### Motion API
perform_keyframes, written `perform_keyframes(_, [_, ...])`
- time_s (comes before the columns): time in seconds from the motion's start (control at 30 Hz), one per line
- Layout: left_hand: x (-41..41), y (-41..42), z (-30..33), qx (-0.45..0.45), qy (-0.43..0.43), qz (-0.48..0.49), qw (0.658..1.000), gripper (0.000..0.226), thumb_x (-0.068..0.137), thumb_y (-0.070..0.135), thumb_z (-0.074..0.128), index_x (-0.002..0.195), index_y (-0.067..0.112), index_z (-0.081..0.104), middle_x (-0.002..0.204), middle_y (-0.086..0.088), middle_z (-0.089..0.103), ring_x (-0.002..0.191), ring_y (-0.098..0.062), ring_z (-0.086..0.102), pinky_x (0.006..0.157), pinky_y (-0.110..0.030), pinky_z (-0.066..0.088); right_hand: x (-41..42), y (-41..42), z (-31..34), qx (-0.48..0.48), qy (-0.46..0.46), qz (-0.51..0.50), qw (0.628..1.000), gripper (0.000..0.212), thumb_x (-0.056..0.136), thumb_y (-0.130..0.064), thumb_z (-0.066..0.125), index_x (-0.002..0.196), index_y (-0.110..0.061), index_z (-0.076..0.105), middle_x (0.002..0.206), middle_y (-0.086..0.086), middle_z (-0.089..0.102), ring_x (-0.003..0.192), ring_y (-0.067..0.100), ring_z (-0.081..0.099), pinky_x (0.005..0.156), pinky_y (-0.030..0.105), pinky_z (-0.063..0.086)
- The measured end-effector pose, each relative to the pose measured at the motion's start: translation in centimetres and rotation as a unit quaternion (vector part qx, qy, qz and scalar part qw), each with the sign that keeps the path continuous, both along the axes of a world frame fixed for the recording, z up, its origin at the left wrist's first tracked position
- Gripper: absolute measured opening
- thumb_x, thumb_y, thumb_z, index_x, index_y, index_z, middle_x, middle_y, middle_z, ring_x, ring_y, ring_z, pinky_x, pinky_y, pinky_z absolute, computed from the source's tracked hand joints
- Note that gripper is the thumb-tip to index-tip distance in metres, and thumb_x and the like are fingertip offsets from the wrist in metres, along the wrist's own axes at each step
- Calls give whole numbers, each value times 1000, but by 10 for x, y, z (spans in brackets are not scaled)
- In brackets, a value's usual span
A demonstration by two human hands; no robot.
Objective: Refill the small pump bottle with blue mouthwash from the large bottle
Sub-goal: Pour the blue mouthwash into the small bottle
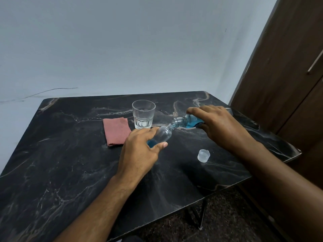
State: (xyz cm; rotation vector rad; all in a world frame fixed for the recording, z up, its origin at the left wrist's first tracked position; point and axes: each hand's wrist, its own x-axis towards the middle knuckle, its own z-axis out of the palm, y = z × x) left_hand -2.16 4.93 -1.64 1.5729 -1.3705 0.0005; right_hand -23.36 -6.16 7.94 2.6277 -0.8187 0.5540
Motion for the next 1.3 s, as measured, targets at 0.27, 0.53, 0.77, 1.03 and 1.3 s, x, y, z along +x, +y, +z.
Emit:
perform_keyframes(0.27, [-1, 0, 1, -1, -2, 0, 1000, 52, 73, 38, 87, 122, 30, 72, 106, 20, 71, 101, -6, 60, 86, -7, 34, 1, -2, -2, -2, 2, 0, 1000, 63, 88, -10, 75, 140, -30, 46, 123, 1, 66, 108, 25, 62, 95, 48, 50])
perform_keyframes(0.53, [-1, 1, 1, -7, 2, -1, 1000, 53, 72, 37, 87, 122, 30, 72, 106, 22, 70, 102, -5, 61, 86, -7, 35, 0, 0, 0, -7, 5, -2, 1000, 63, 88, -9, 75, 141, -29, 46, 123, 3, 66, 108, 26, 61, 96, 47, 49])
perform_keyframes(0.77, [-1, 0, 0, -5, 4, 1, 1000, 54, 71, 38, 88, 123, 30, 72, 108, 18, 73, 102, -7, 62, 90, -11, 37, 0, 0, 0, -8, 7, -2, 1000, 63, 88, -8, 74, 140, -29, 46, 122, 2, 66, 107, 26, 62, 94, 46, 48])
perform_keyframes(1.03, [0, 0, 0, -1, -2, 3, 1000, 53, 71, 39, 87, 122, 30, 72, 107, 17, 73, 101, -7, 61, 88, -9, 35, 0, -1, 0, -8, 8, -2, 1000, 65, 87, -8, 76, 141, -30, 45, 124, 3, 66, 109, 26, 62, 96, 47, 49])
perform_keyframes(1.3, [-1, 0, 1, -3, 1, 3, 1000, 53, 71, 39, 87, 121, 31, 72, 107, 17, 73, 101, -7, 61, 86, -9, 35, 0, 0, 1, -10, 14, -4, 1000, 64, 88, -10, 75, 142, -29, 46, 125, 3, 66, 110, 26, 62, 97, 47, 48])
